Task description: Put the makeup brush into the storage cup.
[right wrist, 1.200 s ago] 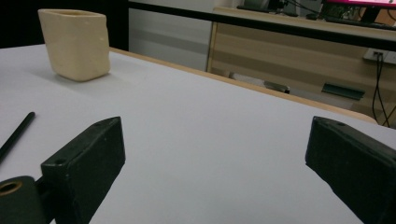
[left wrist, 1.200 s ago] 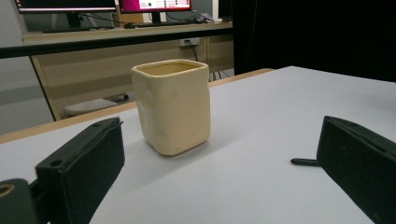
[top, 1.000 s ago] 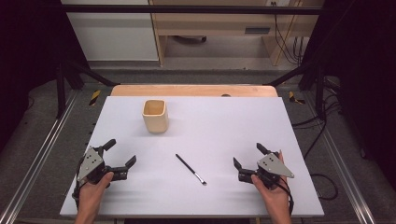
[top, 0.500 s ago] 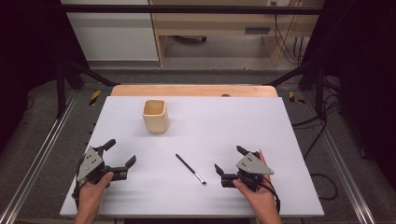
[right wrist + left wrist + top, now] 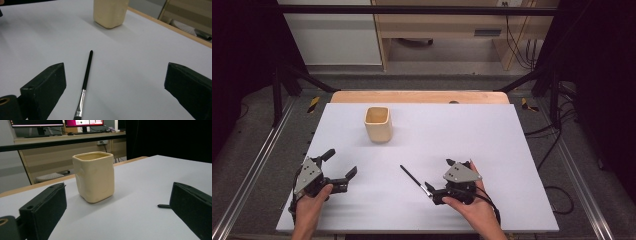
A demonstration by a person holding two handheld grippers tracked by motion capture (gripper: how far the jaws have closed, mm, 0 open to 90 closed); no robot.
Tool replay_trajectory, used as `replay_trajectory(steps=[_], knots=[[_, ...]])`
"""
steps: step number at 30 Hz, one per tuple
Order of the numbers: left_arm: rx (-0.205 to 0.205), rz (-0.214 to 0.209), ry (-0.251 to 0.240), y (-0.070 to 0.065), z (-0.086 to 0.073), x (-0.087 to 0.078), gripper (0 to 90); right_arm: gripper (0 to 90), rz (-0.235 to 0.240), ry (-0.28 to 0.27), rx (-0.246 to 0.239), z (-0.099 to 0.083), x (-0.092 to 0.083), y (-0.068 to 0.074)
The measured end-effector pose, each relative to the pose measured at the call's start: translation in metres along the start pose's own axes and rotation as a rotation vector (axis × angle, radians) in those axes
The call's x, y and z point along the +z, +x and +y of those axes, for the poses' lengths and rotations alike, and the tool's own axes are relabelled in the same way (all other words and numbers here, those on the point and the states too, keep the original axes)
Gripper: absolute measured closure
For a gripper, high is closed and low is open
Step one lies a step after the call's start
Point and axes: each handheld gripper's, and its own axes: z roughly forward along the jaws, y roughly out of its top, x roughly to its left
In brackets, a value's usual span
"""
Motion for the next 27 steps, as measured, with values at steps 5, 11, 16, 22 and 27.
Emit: replay_trajectory(steps=[5, 11, 16, 22, 27], knots=[[0.002, -0.002, 0.000, -0.001, 0.000, 0.000, 0.8, 3.7, 0.011, 0.053, -0.015, 0.005, 0.006, 0.004], [0.006, -0.004, 0.002, -0.001, 0.000, 0.001, 0.8, 3.7, 0.041, 0.134, -0.037, 0.013, 0.015, 0.009], [0.005, -0.006, 0.002, -0.002, 0.000, 0.001, 0.8, 4.8, 0.076, 0.183, -0.050, 0.018, 0.021, 0.013], [0.006, -0.006, 0.003, -0.002, 0.000, 0.001, 0.8, 5.0, 0.082, 0.242, -0.056, 0.022, 0.030, 0.016], [0.005, -0.006, 0.003, -0.002, 0.000, 0.001, 0.8, 6.0, 0.074, 0.303, -0.043, 0.024, 0.040, 0.016]])
